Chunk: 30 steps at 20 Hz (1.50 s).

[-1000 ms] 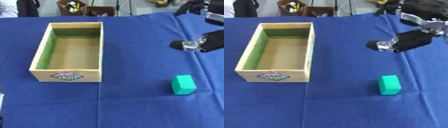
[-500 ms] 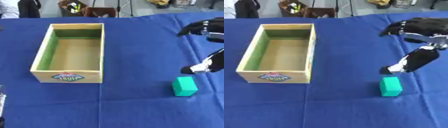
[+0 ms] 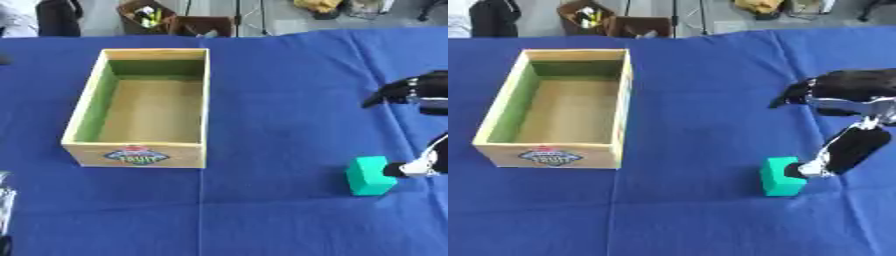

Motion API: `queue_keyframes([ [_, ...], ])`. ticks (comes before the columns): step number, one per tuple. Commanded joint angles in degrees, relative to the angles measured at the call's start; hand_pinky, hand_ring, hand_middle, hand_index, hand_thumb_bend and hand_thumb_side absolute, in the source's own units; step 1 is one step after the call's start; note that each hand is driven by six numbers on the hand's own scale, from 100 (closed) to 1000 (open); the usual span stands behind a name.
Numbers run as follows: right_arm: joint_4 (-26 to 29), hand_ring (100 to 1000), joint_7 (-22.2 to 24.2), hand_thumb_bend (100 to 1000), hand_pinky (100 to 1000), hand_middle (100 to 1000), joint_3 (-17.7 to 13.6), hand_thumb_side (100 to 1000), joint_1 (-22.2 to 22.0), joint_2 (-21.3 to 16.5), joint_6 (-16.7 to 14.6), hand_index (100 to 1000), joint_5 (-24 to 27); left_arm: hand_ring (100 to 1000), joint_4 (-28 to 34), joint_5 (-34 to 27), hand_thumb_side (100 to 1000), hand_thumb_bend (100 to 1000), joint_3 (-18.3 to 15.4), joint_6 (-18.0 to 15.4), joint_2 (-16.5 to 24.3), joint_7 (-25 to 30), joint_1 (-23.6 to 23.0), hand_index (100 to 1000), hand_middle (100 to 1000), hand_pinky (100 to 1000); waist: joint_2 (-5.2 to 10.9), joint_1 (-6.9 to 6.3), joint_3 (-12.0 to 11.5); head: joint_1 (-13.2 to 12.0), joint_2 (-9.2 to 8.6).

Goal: Pick up objects on the table and place them in the box.

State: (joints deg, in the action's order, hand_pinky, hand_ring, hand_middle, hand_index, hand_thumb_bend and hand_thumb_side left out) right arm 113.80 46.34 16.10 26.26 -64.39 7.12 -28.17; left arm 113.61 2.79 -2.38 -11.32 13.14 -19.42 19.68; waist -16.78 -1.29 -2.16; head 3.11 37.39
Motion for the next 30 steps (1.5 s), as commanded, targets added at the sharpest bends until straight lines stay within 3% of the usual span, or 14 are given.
queue_keyframes([
  [1, 0.79, 957, 0.70, 519, 920, 885, -0.03, 525, 0.15, -2.01, 1.21, 1000, 1.51, 714, 0.98, 0.18, 948, 100, -0.02, 0.04, 1.37, 0.26, 0.49, 796, 861, 513, 0.77, 0.09, -0.10, 0.17, -0.74],
  [10, 0.79, 942, 1.27, 539, 916, 864, 1.33, 507, -0.12, -0.93, 1.98, 980, 1.97, 715, 0.98, 0.15, 949, 100, 0.00, 0.10, 1.20, 0.34, 0.58, 796, 862, 513, 0.56, 0.01, -0.18, 0.46, -0.93],
  [19, 0.79, 928, 1.63, 537, 907, 804, 2.81, 507, -1.46, 0.74, 2.56, 931, -4.47, 715, 0.98, 0.10, 947, 100, 0.07, 0.07, 0.96, 0.49, 0.67, 795, 862, 512, 0.12, -0.19, -0.23, 0.69, -0.97],
  [30, 0.79, 904, 0.60, 474, 889, 764, 3.85, 514, -3.15, 2.58, 5.36, 893, -8.54, 715, 0.98, 0.10, 950, 100, 0.16, 0.05, 0.69, 0.84, 0.72, 795, 862, 511, -0.22, -0.63, -0.54, 1.17, -1.29],
])
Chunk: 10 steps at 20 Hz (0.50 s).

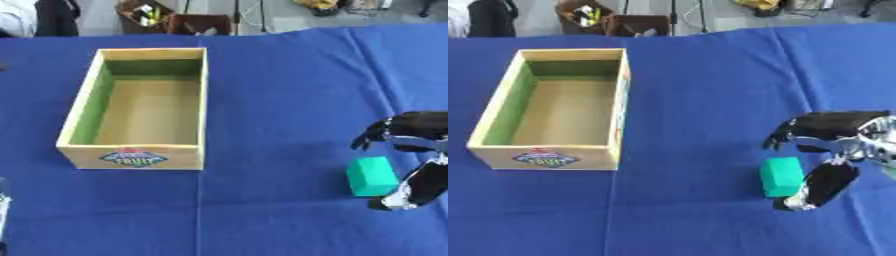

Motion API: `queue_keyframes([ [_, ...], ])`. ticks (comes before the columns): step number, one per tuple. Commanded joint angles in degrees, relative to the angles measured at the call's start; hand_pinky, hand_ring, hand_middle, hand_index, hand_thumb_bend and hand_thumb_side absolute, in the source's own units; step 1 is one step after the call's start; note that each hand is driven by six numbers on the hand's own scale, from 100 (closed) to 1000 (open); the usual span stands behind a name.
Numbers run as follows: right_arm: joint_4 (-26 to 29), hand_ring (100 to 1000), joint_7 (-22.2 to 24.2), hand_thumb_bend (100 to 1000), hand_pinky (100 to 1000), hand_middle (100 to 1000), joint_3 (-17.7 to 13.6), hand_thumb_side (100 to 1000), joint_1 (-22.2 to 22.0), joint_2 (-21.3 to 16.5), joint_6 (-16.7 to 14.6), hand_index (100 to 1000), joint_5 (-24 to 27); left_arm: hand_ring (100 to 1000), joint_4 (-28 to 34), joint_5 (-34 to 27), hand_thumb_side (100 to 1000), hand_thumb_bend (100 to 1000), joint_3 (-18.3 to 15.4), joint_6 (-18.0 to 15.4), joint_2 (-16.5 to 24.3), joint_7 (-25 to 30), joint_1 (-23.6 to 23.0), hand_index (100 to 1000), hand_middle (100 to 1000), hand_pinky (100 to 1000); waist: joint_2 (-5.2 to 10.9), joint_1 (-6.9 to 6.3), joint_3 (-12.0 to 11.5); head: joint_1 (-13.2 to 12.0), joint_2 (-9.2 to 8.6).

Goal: Pick up objects on the table and place them in the box.

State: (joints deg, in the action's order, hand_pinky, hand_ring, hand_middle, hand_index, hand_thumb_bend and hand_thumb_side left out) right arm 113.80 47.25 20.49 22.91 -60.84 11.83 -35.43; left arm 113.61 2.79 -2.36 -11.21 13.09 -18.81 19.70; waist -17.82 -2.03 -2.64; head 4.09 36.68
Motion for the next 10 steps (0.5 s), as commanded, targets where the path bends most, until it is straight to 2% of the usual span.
queue_keyframes([
  [1, 0.79, 901, -0.43, 467, 887, 761, -0.52, 513, 0.11, -0.89, 0.91, 889, -1.69, 715, 0.98, 0.10, 951, 100, 0.16, -0.09, 0.73, 0.30, 0.75, 794, 862, 511, 0.80, 0.08, -0.06, 0.25, -0.61],
  [10, -1.02, 898, -0.61, 378, 884, 761, 0.06, 487, -0.57, -0.57, 2.24, 884, -3.23, 715, 0.98, 0.04, 951, 100, 0.22, -0.16, 0.65, 0.62, 0.90, 795, 862, 511, 0.42, -0.29, -0.44, 0.72, -0.89],
])
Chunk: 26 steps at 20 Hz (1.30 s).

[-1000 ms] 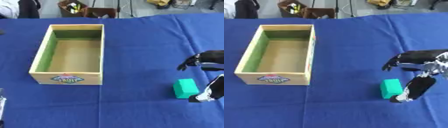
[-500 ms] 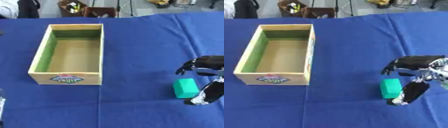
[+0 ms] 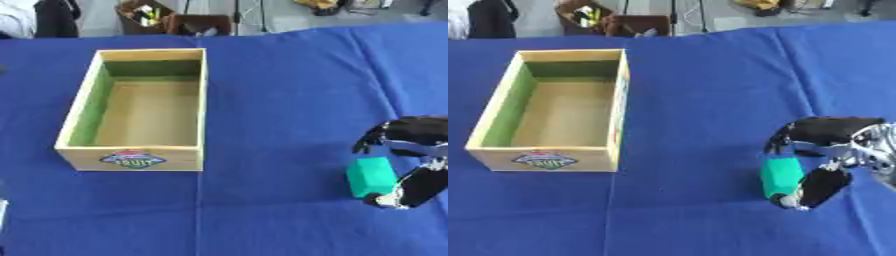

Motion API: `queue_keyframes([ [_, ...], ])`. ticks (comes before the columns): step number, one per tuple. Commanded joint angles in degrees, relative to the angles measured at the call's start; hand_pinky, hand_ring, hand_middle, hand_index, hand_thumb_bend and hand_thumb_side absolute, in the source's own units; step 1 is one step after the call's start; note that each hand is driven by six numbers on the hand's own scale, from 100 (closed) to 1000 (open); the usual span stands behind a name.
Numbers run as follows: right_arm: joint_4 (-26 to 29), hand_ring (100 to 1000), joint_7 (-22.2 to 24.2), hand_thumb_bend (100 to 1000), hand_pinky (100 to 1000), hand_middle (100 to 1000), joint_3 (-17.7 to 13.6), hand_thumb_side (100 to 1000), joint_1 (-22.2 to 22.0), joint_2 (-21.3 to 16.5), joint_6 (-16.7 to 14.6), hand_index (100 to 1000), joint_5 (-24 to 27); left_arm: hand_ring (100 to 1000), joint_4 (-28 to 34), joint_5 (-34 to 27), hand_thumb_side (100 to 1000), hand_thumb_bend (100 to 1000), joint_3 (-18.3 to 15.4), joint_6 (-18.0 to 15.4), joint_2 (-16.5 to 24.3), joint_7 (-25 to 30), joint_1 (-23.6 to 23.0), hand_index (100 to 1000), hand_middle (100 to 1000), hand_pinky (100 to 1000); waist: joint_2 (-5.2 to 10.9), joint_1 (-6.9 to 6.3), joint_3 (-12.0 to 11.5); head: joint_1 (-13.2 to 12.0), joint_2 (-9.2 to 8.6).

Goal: Pick up objects on the table and place them in the box.

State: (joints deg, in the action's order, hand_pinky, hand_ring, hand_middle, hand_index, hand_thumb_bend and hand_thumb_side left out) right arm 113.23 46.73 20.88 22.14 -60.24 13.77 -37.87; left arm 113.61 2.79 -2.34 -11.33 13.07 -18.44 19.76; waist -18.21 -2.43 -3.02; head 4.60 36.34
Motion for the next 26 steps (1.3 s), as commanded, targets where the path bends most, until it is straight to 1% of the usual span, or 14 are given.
queue_keyframes([
  [1, -0.76, 899, -0.11, 371, 884, 762, -0.33, 486, 0.15, -1.20, 0.28, 885, -0.91, 715, 0.98, 0.04, 951, 100, 0.20, -0.03, 0.65, 0.25, 0.85, 794, 863, 511, 0.74, 0.08, -0.04, 0.22, -0.59],
  [9, -2.71, 899, 0.50, 354, 885, 774, -0.04, 437, -0.11, -1.14, -0.23, 896, -0.82, 717, 0.98, 0.06, 948, 100, 0.27, 0.00, 0.61, 0.42, 0.91, 794, 864, 510, 0.35, -0.17, -0.05, 0.31, -0.64],
  [15, -4.56, 905, 1.02, 336, 884, 786, -0.04, 424, -0.01, -1.07, -0.74, 906, -2.41, 717, 0.98, -0.01, 950, 100, 0.30, -0.01, 0.52, 0.51, 0.85, 794, 865, 509, 0.05, -0.27, -0.10, 0.44, -0.92],
  [18, -5.17, 898, 0.81, 332, 880, 766, 0.14, 423, 0.13, -0.86, -1.05, 889, -2.58, 717, 0.98, 0.01, 952, 100, 0.33, 0.02, 0.47, 0.58, 0.85, 794, 865, 509, -0.12, -0.32, -0.11, 0.54, -0.99],
  [19, -5.25, 886, 0.52, 309, 872, 723, 0.13, 421, 0.22, -0.78, -1.03, 849, -2.47, 718, 0.98, 0.02, 952, 100, 0.33, 0.03, 0.47, 0.57, 0.85, 794, 866, 509, -0.15, -0.33, -0.12, 0.57, -0.99],
  [20, -5.22, 880, -0.03, 301, 868, 704, 0.05, 421, 0.35, -0.70, -0.91, 830, -2.32, 718, 0.98, 0.02, 952, 100, 0.33, 0.04, 0.47, 0.57, 0.84, 794, 866, 509, -0.18, -0.36, -0.16, 0.58, -0.97],
  [21, -5.15, 868, -0.75, 287, 861, 662, -0.01, 421, 0.45, -0.65, -0.71, 788, -2.09, 718, 0.98, 0.02, 952, 100, 0.33, 0.04, 0.48, 0.58, 0.82, 794, 866, 509, -0.19, -0.37, -0.19, 0.58, -0.95],
  [23, -4.75, 853, -2.63, 266, 848, 613, -0.25, 422, 0.63, -0.63, -0.16, 731, -1.75, 718, 0.98, 0.02, 953, 100, 0.30, 0.06, 0.49, 0.54, 0.79, 794, 866, 509, -0.20, -0.37, -0.20, 0.58, -0.88],
  [24, -4.56, 839, -3.70, 223, 836, 581, -0.36, 415, 0.70, -0.64, 0.24, 684, -1.59, 718, 0.98, 0.03, 953, 100, 0.30, 0.06, 0.50, 0.53, 0.79, 794, 866, 509, -0.20, -0.35, -0.17, 0.55, -0.87],
  [26, -4.17, 819, -5.90, 213, 823, 533, -0.45, 401, 0.79, -0.64, 1.10, 623, -1.23, 718, 0.98, 0.04, 954, 100, 0.33, 0.09, 0.49, 0.57, 0.78, 794, 867, 509, -0.21, -0.31, -0.11, 0.52, -0.85],
])
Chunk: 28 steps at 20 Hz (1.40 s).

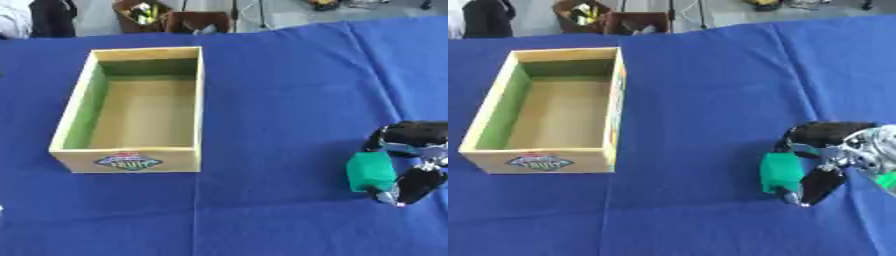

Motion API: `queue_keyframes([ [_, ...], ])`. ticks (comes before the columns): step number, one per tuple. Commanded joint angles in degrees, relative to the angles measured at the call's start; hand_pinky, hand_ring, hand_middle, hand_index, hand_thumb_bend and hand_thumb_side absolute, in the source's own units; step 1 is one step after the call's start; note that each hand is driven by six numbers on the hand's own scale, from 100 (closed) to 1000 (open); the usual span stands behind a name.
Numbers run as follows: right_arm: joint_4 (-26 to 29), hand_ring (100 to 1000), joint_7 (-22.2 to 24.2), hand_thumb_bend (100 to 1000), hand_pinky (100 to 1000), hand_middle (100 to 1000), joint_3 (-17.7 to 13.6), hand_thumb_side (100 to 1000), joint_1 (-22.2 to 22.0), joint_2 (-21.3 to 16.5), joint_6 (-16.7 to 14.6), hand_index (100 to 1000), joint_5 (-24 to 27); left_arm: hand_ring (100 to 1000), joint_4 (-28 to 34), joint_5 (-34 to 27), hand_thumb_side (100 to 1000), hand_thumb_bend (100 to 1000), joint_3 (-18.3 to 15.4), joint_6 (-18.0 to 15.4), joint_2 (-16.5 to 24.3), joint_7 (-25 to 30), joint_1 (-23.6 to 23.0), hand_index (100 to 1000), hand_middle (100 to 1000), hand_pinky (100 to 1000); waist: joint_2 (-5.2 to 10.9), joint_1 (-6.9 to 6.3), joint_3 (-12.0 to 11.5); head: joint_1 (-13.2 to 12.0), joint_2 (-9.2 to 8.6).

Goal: Pick up objects on the table and place them in the box.

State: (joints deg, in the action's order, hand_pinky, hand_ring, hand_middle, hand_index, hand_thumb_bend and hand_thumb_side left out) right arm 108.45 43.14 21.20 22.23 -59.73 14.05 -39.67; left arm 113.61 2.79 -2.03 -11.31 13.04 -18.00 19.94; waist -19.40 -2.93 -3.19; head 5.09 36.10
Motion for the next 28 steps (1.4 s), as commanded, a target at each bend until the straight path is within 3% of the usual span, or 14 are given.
queue_keyframes([
  [1, 0.79, 804, -3.30, 215, 814, 502, -0.78, 397, 0.72, -1.17, 1.18, 579, 0.74, 718, 0.98, 0.04, 954, 100, 0.02, 0.08, 0.52, 0.14, 0.59, 793, 867, 509, 0.97, 0.22, 0.09, 0.01, -0.60],
  [3, 1.02, 780, -4.76, 215, 800, 476, -0.80, 395, 0.69, -1.30, 1.73, 538, 0.92, 719, 0.98, 0.06, 955, 100, 0.05, 0.13, 0.54, 0.20, 0.57, 793, 867, 509, 0.98, 0.26, 0.11, -0.01, -0.60],
  [8, 2.25, 747, -6.51, 100, 772, 465, -1.89, 392, 0.59, -1.93, 2.43, 511, 1.37, 719, 0.98, 0.13, 955, 100, 0.03, 0.22, 0.57, 0.39, 0.48, 792, 868, 509, 1.07, 0.41, 0.22, -0.17, -0.54],
  [14, 5.68, 719, -8.51, 100, 753, 424, -4.57, 429, 2.59, -2.22, 3.21, 465, 1.27, 720, 0.98, 0.16, 955, 100, 0.03, 0.25, 0.62, 0.40, 0.39, 793, 868, 510, 1.36, 0.68, 0.39, -0.38, -0.60],
  [23, 6.14, 708, -10.98, 100, 748, 401, -4.61, 479, 10.47, -0.40, 3.47, 437, 1.47, 720, 0.98, 0.10, 954, 100, 0.12, 0.32, 0.66, 0.47, 0.25, 793, 869, 510, 1.72, 1.02, -0.13, -0.48, -0.57],
  [28, 6.14, 707, -10.34, 100, 747, 396, -3.55, 504, 18.07, 2.83, 3.01, 432, 0.16, 720, 0.98, -0.01, 952, 100, 0.21, 0.29, 0.73, 0.56, 0.28, 794, 868, 512, 2.11, 1.22, -0.64, -0.39, -0.48],
])
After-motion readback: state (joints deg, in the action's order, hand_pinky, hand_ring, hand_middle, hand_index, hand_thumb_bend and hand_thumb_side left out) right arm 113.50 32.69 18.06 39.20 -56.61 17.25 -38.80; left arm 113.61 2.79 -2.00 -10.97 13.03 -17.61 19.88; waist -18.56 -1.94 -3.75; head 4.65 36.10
